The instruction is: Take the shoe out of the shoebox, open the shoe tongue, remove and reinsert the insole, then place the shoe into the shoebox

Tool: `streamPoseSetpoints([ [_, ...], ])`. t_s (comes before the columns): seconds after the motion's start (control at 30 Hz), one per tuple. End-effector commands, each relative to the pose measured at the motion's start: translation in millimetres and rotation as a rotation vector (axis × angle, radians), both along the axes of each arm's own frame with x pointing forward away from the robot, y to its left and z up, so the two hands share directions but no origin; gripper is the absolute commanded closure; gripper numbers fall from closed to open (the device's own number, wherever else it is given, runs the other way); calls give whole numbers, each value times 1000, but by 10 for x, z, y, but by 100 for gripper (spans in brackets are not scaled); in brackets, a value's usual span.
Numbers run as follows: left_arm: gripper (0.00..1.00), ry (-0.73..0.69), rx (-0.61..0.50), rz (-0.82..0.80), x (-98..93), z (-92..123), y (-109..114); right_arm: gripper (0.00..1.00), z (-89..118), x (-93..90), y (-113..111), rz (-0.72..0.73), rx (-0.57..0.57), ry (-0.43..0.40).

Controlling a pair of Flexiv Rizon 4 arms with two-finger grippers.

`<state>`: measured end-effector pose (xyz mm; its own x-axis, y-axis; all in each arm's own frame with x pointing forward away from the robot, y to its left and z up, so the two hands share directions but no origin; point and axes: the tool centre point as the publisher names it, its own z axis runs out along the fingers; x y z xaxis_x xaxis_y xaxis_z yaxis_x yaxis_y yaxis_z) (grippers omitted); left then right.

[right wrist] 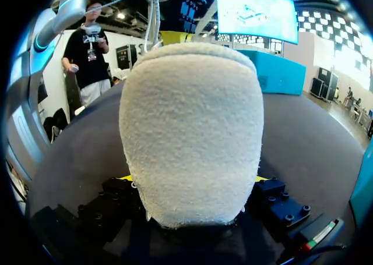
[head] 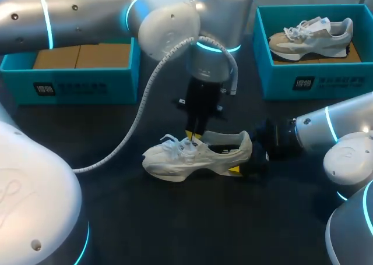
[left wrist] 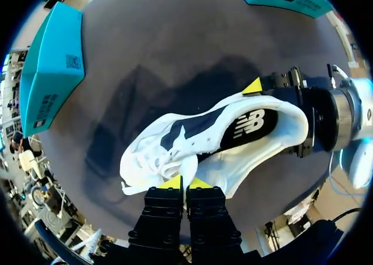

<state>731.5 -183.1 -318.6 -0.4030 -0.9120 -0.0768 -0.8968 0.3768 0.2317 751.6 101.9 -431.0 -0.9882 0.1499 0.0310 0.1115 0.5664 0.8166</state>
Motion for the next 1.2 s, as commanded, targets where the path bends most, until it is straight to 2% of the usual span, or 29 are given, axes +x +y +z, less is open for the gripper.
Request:
streamPoseSetpoints([
  [0.03, 100, 0, -43, -61, -29, 50, 168, 100, -55, 34, -9, -1, -3, 0],
  [0.43, 100, 80, -87, -306, 108, -87, 444, 100, -55, 34, -9, -1, -3, 0],
  [0.63, 100, 67, -115, -473, 88, -120, 579, 100, -55, 34, -9, -1, -3, 0],
  [0.77, 100, 50, -98, -493, 100, -164, 639, 100, -55, 34, -9, -1, -3, 0],
  [0.83, 94, 55, -100, -505, 93, -175, 672, 100, -55, 34, -9, -1, -3, 0],
  [0.97, 100, 49, -100, -489, 69, -176, 715, 100, -55, 34, -9, -1, -3, 0],
  [1.2, 100, 42, -115, -436, 64, -141, 823, 100, -55, 34, -9, -1, -3, 0],
])
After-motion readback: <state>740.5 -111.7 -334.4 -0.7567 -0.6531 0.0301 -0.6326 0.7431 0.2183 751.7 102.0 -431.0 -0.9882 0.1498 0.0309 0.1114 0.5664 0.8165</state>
